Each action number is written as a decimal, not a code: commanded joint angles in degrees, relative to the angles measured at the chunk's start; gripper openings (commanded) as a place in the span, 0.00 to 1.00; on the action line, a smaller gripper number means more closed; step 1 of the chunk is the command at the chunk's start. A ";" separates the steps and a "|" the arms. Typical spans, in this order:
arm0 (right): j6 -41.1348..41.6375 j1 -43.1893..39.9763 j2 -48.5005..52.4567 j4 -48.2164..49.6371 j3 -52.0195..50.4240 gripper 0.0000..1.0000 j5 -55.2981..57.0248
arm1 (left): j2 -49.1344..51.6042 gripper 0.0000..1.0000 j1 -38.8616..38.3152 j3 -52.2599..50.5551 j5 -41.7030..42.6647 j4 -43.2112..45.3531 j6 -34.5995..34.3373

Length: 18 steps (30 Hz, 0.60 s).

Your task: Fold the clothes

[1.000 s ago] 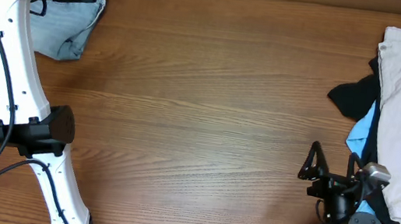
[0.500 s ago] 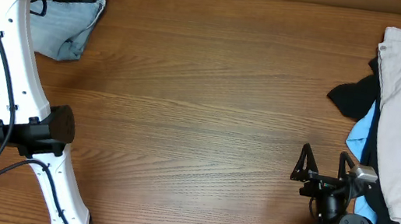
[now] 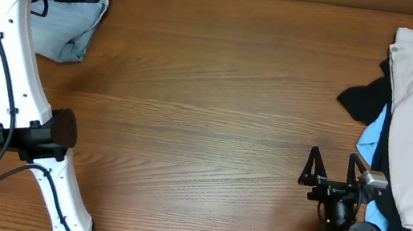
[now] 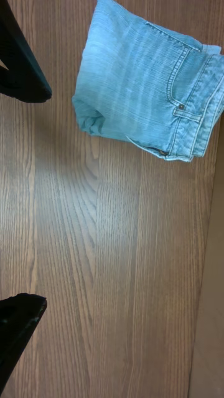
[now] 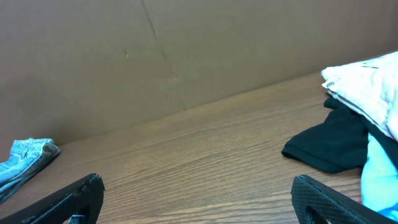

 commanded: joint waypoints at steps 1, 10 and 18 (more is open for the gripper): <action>-0.02 0.31 -0.57 0.52 -0.61 1.00 -0.11 | 0.46 1.00 -0.02 0.22 0.68 0.02 -0.57; -0.02 0.31 -0.57 0.52 -0.61 1.00 -0.11 | -3.04 1.00 -1.31 1.64 0.66 0.00 -0.57; -0.02 0.31 -0.57 0.52 -0.61 1.00 -0.11 | -12.57 1.00 -13.73 1.64 0.68 0.00 -0.57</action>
